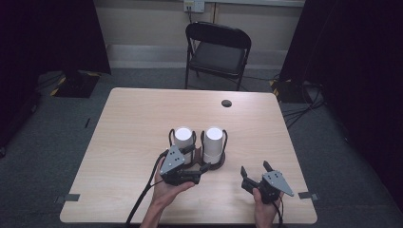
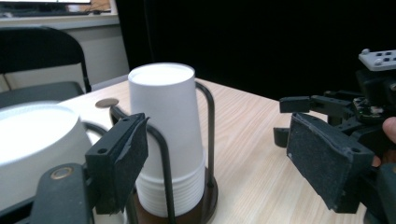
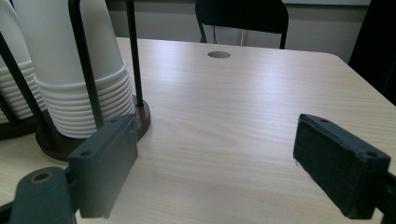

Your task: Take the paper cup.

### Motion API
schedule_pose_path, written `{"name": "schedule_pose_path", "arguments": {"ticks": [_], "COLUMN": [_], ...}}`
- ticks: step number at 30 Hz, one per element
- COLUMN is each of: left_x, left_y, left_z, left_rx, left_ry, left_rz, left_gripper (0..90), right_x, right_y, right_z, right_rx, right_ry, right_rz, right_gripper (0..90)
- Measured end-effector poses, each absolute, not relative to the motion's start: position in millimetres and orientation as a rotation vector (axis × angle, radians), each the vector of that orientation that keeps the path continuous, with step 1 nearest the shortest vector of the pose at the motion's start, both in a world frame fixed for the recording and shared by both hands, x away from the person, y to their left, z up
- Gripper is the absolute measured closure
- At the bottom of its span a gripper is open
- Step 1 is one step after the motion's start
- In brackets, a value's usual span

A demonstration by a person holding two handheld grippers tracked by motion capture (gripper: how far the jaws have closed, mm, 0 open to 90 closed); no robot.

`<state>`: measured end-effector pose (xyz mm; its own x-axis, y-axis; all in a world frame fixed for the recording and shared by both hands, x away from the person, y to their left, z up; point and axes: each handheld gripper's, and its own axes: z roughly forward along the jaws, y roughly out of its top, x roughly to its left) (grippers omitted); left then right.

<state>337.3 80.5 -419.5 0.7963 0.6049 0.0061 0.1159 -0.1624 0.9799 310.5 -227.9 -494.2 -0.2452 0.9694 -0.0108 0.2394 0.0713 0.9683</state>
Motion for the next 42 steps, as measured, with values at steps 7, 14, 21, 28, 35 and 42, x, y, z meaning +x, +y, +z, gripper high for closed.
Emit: {"name": "schedule_pose_path", "arguments": {"ticks": [7,14,21,28,35,42], "left_x": [346,354,366,381,399,408], "left_y": [77,72,66,55,48,42], "left_z": [-417,-408,-401,-396,-392,-394], "left_rx": [1.72,1.694,1.709,1.718,1.712,1.732], "left_ry": [0.567,0.583,0.569,0.558,0.589,0.595], "left_rz": [0.487,0.513,0.493,0.488,0.472,0.467], "left_gripper": [20.7,21.4,20.8,20.9,21.2,21.9], "right_x": [310,310,309,309,309,312], "right_y": [-228,-228,-229,-228,-228,-229], "right_z": [-494,-494,-494,-494,-494,-494], "right_rx": [1.232,1.232,1.225,1.223,1.217,1.244], "right_ry": [1.599,1.596,1.587,1.589,1.597,1.616], "right_rz": [1.229,1.232,1.239,1.238,1.237,1.232], "right_gripper": [13.5,13.6,14.0,14.2,14.5,15.6]}}
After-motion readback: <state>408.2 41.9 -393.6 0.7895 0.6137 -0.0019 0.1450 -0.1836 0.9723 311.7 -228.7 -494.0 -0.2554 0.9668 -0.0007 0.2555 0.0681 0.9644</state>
